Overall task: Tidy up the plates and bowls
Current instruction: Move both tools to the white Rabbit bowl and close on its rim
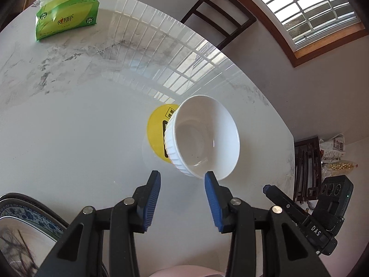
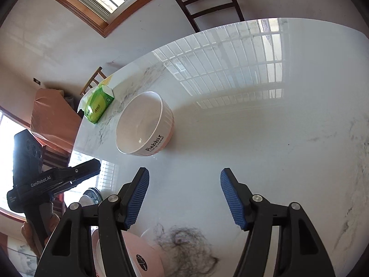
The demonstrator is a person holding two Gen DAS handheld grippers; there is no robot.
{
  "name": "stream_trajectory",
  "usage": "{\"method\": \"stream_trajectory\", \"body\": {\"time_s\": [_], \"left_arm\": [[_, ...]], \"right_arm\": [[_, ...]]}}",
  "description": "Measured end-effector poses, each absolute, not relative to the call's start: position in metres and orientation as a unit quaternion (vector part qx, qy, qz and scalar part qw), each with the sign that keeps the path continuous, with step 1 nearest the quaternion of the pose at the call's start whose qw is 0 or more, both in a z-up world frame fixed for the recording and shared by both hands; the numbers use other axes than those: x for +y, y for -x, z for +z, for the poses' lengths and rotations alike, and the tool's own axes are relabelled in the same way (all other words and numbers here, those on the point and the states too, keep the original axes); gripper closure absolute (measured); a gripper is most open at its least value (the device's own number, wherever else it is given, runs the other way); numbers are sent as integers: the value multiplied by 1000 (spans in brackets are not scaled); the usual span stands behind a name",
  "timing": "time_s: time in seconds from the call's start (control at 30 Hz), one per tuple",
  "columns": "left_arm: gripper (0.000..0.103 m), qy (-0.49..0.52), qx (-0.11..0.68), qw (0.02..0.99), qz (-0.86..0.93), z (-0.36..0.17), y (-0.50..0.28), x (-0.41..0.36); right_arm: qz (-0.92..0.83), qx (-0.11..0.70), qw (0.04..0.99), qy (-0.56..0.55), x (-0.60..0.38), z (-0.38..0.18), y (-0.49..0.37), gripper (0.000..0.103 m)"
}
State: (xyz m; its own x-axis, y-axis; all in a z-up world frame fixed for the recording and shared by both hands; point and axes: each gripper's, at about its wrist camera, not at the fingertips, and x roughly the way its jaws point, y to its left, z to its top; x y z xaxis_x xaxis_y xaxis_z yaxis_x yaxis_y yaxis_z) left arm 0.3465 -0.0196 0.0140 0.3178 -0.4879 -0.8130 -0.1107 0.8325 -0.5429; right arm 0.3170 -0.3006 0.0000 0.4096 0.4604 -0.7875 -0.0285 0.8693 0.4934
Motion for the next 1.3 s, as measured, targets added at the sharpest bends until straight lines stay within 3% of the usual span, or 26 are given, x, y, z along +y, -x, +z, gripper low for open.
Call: {"method": "stream_trajectory", "body": {"time_s": [0.47, 1.07, 1.13, 1.2, 1.3], "left_arm": [[60, 259, 585, 761, -107, -1, -376, -30], [60, 252, 586, 766, -85, -17, -382, -32], [61, 257, 586, 764, -86, -19, -382, -32], [85, 237, 589, 769, -73, -19, -382, -34], [86, 200, 584, 784, -69, -15, -380, -41]], "right_arm": [[153, 533, 812, -183, -271, -1, -385, 40], [153, 552, 807, -146, -241, -19, -409, 44], [155, 556, 803, -147, -239, -24, -411, 49], [164, 565, 796, -141, -235, -31, -414, 63], [166, 578, 786, -142, -234, -43, -414, 83]]}}
